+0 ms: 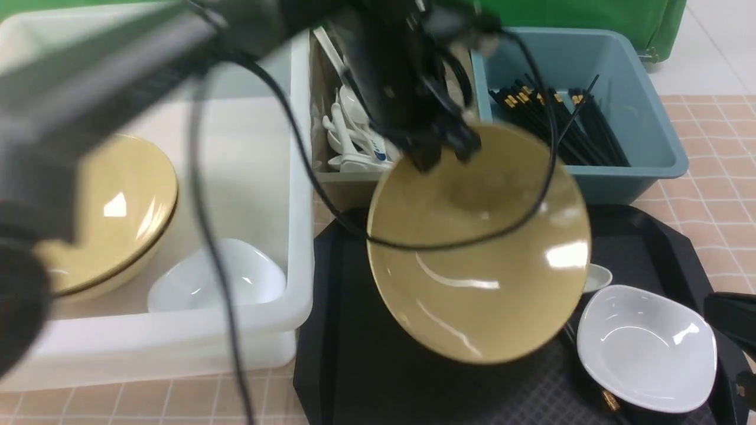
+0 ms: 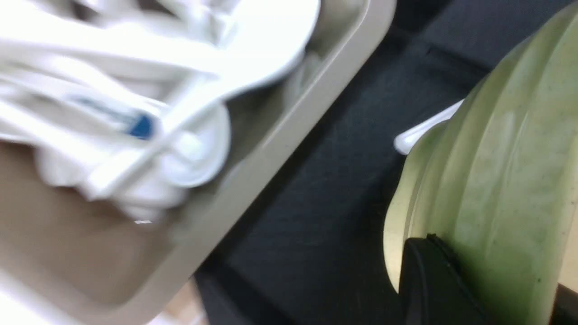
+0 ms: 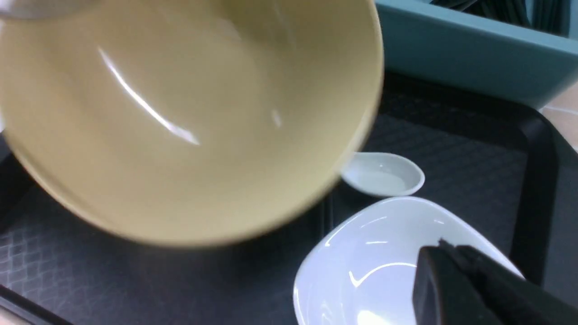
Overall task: On brown table put chopsticks spoon bowls plates into blue grey white boxes.
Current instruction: 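Place the tan bowl onto the bowl stack in the left bin with the left gripper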
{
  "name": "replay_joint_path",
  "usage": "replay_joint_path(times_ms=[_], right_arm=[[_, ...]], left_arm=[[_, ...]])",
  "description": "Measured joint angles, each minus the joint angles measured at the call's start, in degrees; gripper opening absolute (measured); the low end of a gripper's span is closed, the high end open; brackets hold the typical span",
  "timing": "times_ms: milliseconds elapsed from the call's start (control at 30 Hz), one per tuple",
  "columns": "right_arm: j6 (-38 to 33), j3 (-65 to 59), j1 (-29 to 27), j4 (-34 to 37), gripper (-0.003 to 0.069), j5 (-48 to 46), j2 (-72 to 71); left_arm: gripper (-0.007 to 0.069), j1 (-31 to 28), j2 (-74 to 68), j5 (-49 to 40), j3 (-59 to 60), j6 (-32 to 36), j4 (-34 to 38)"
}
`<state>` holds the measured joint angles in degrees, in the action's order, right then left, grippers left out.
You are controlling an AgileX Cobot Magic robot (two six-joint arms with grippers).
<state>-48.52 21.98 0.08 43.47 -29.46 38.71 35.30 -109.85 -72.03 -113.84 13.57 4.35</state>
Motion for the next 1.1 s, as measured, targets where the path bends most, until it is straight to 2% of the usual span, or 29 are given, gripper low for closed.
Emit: replay_joint_path(times_ms=[167, 300, 367, 400, 500, 533, 567, 733, 833, 1033, 1100], right_arm=[[0.0, 0.0, 1.0, 0.0, 0.005, 0.1, 0.0], [0.0, 0.0, 3.1, 0.0, 0.0053, 0.1, 0.0], [0.0, 0.0, 3.6, 0.0, 0.0055, 0.0, 0.0], [0.0, 0.0, 3.6, 0.0, 0.0055, 0.0, 0.0], [0.0, 0.0, 3.6, 0.0, 0.0059, 0.1, 0.0], [0.0, 0.0, 3.6, 0.0, 0.0059, 0.1, 0.0], [0.0, 0.0, 3.6, 0.0, 0.0061, 0.1, 0.0], [0.0, 0.0, 3.6, 0.0, 0.0065, 0.3, 0.0], [0.0, 0.0, 3.6, 0.0, 0.0067, 0.4, 0.0], [0.0, 0.0, 3.6, 0.0, 0.007, 0.4, 0.0], [0.0, 0.0, 3.6, 0.0, 0.0072, 0.4, 0.0]], left_arm=[[0.0007, -3.6, 10.1, -0.6, 0.0, 1.7, 1.5], [0.0006, -13.8, 16.4, -1.4, 0.5, 1.6, 3.3], [0.0006, -22.3, 19.1, -1.1, 2.7, 1.6, 4.6], [0.0006, -23.1, 19.3, -1.1, 3.0, 1.6, 4.7], [0.0006, -36.8, 23.6, -0.5, 10.5, 1.6, 7.8], [0.0006, -36.8, 23.6, -0.5, 10.5, 1.6, 7.9], [0.0006, -42.4, 25.5, 1.3, 15.1, 1.6, 9.1], [0.0007, -55.6, 30.0, 14.4, 31.2, -1.4, 13.5], [0.0007, -58.2, 30.9, 18.6, 37.9, -1.7, 14.2], [0.0007, -58.4, 30.7, 23.3, 46.9, -2.9, 13.7], [0.0007, -58.4, 30.5, 27.3, 50.1, -4.1, 13.7]])
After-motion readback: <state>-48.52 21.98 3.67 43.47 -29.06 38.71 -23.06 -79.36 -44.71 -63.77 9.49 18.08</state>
